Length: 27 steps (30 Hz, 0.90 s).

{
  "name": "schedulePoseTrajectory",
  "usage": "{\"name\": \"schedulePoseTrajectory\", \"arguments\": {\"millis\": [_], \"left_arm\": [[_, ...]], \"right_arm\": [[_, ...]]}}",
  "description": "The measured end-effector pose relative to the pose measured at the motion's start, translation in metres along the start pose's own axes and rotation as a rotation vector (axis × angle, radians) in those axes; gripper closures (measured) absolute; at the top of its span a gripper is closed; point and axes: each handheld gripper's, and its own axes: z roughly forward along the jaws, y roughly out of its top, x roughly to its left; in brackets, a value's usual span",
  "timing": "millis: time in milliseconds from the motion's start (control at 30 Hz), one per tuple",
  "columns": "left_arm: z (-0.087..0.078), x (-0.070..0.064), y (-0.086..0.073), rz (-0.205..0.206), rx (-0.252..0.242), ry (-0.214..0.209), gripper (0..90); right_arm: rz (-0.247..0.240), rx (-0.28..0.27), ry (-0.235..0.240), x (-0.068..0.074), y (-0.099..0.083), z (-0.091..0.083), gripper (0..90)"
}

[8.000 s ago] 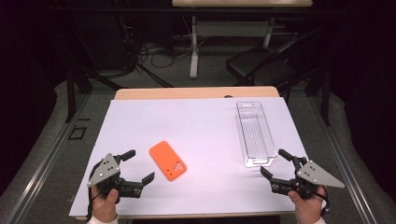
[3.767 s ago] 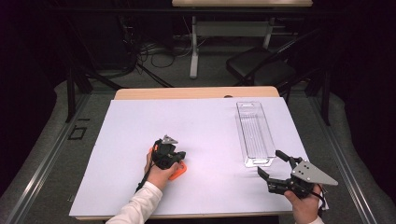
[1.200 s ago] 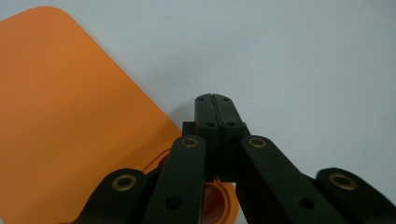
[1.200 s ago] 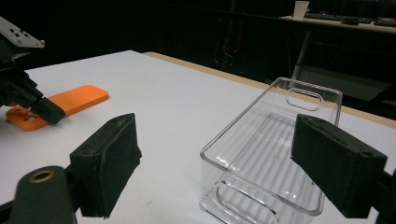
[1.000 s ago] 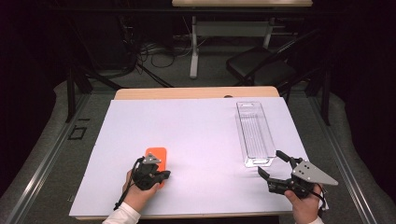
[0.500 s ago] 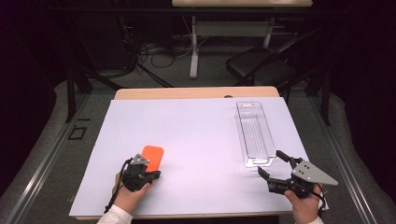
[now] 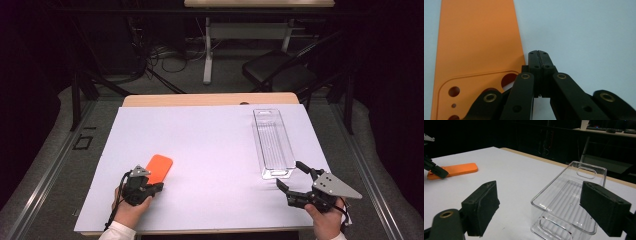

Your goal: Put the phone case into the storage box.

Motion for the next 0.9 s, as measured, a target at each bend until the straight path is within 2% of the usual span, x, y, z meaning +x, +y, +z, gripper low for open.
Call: {"name": "schedulePoseTrajectory", "arguments": {"millis": [233, 400, 533, 667, 900], "left_arm": [[-0.005, 0.009, -0.004, -0.04, -0.017, 0.014, 90.0], [-0.006, 0.01, -0.005, -0.047, -0.022, 0.018, 90.0], [-0.008, 0.01, -0.003, -0.046, -0.03, 0.01, 90.0], [-0.011, 0.011, -0.002, -0.051, -0.048, -0.022, 89.4], [-0.016, 0.01, 0.001, -0.052, -0.086, -0.035, 81.3]], "right_arm": [[-0.005, -0.003, 0.002, 0.0, 0.0, 0.001, 14.3], [-0.008, 0.001, 0.005, 0.0, 0.0, 0.001, 14.3], [-0.008, -0.002, 0.005, 0.0, -0.001, 0.001, 14.3], [-0.005, 0.005, 0.004, 0.0, -0.001, 0.001, 14.3], [-0.009, 0.003, 0.003, 0.0, -0.001, 0.001, 14.3]]}}
